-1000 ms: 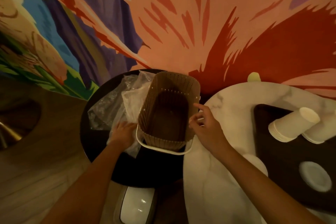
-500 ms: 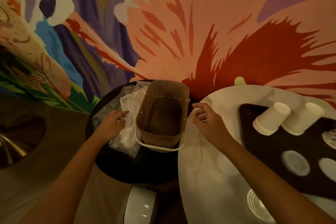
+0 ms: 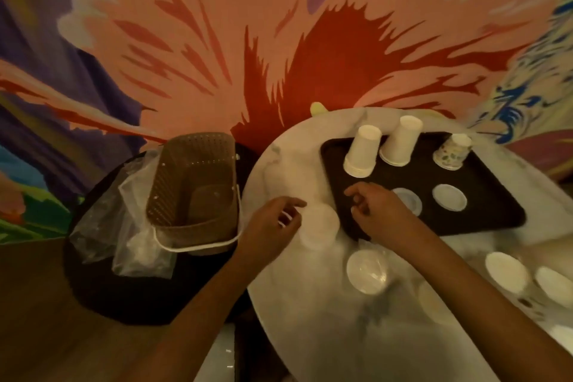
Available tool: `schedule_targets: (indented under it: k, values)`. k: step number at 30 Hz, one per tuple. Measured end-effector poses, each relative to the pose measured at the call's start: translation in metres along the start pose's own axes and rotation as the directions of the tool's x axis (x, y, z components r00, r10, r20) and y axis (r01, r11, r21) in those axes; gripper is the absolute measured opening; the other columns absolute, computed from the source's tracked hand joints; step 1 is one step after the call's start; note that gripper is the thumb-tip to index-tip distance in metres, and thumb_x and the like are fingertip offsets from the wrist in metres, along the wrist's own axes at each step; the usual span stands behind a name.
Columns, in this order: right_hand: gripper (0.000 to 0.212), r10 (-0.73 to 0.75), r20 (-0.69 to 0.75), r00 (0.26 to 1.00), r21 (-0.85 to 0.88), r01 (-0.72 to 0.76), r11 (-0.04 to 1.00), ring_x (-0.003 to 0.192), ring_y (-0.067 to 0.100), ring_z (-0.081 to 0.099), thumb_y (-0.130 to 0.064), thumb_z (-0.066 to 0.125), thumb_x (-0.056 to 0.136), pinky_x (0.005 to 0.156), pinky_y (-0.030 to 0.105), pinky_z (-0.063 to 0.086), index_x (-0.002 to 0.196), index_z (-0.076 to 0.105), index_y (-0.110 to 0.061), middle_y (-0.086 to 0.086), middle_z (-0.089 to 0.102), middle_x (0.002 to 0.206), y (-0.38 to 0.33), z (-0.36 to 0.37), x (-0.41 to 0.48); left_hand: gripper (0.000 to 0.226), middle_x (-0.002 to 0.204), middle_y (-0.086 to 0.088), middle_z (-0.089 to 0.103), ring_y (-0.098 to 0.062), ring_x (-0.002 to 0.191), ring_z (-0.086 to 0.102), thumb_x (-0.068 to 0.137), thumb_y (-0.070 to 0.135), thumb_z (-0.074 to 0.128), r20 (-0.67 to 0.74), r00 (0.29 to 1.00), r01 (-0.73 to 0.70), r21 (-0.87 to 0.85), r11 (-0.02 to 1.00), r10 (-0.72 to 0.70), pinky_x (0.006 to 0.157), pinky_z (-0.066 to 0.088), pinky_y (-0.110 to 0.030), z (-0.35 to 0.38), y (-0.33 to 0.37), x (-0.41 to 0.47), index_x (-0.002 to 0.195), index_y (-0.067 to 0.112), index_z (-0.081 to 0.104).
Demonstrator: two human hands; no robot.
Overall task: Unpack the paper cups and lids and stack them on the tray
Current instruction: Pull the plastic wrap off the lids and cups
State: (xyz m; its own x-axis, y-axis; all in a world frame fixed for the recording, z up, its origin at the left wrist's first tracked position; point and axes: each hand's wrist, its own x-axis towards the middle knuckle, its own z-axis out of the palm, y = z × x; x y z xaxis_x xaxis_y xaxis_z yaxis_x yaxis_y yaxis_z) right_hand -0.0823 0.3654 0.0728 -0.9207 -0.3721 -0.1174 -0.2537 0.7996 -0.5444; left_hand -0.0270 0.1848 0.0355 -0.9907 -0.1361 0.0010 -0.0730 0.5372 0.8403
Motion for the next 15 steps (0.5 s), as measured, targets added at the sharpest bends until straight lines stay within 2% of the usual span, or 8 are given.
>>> schedule_targets:
  k: [4,6,8,10,13,15]
  values:
    - [0.038,0.167,0.101,0.981,-0.02,-0.166,0.986,0.117,0.021,0.05,-0.013,0.052,0.091,0.098,0.031,0.044,0.128,0.047,-0.017,0.005,0.049,0.129,0.036,0.007,-0.018,0.022,0.091,0.01,0.056,-0.003,0.073,0.054,0.088,0.016,0.058,0.164,0.986,-0.023,0.005,1.0,0.022,0.065,0.044,-0.007,0.051,0.006,-0.003,0.109,0.022,0.06]
    - [0.039,0.224,0.126,0.966,-0.029,-0.223,0.975,0.121,0.023,0.048,-0.015,0.05,0.093,0.1,0.032,0.042,0.131,0.043,-0.016,0.007,0.046,0.134,0.048,0.013,-0.025,0.024,0.095,0.008,0.056,-0.005,0.077,0.055,0.087,0.018,0.061,0.225,0.974,-0.009,0.007,1.0,0.007,0.07,0.046,-0.01,0.068,0.007,-0.006,0.11,0.022,0.058]
    - [0.041,0.264,0.162,0.951,-0.101,-0.25,0.963,0.123,0.027,0.047,-0.014,0.043,0.096,0.099,0.033,0.04,0.136,0.035,-0.013,0.011,0.039,0.139,0.057,0.02,-0.029,0.033,0.108,0.004,0.056,-0.01,0.091,0.055,0.085,0.022,0.063,0.299,0.954,0.025,0.035,0.999,-0.034,0.081,0.046,-0.019,0.083,0.009,-0.01,0.117,0.021,0.054]
    - [0.044,0.317,0.213,0.924,-0.157,-0.288,0.945,0.123,0.032,0.047,-0.013,0.039,0.097,0.099,0.035,0.039,0.139,0.027,-0.011,0.016,0.034,0.141,0.063,0.029,-0.031,0.05,0.126,0.002,0.05,-0.011,0.108,0.05,0.084,0.027,0.065,0.367,0.927,0.038,0.092,0.995,-0.069,0.092,0.041,-0.022,0.098,0.011,-0.014,0.129,0.019,0.045]
    - [0.044,0.384,0.257,0.887,-0.052,-0.384,0.922,0.125,0.033,0.044,-0.014,0.035,0.098,0.101,0.036,0.036,0.14,0.024,-0.008,0.018,0.036,0.141,0.075,0.042,-0.028,0.073,0.142,0.001,0.035,-0.015,0.134,0.034,0.081,0.029,0.068,0.455,0.887,0.011,0.148,0.989,-0.078,0.105,0.029,-0.021,0.117,0.014,-0.019,0.14,0.017,0.027]
    - [0.046,0.422,0.256,0.87,0.115,-0.461,0.88,0.127,0.031,0.043,-0.019,0.036,0.097,0.101,0.035,0.036,0.14,0.026,-0.008,0.017,0.038,0.142,0.082,0.046,-0.024,0.086,0.146,-0.002,0.028,-0.018,0.137,0.029,0.078,0.027,0.072,0.478,0.869,0.078,0.125,0.989,-0.129,0.105,0.025,-0.018,0.126,0.014,-0.022,0.143,0.015,0.017]
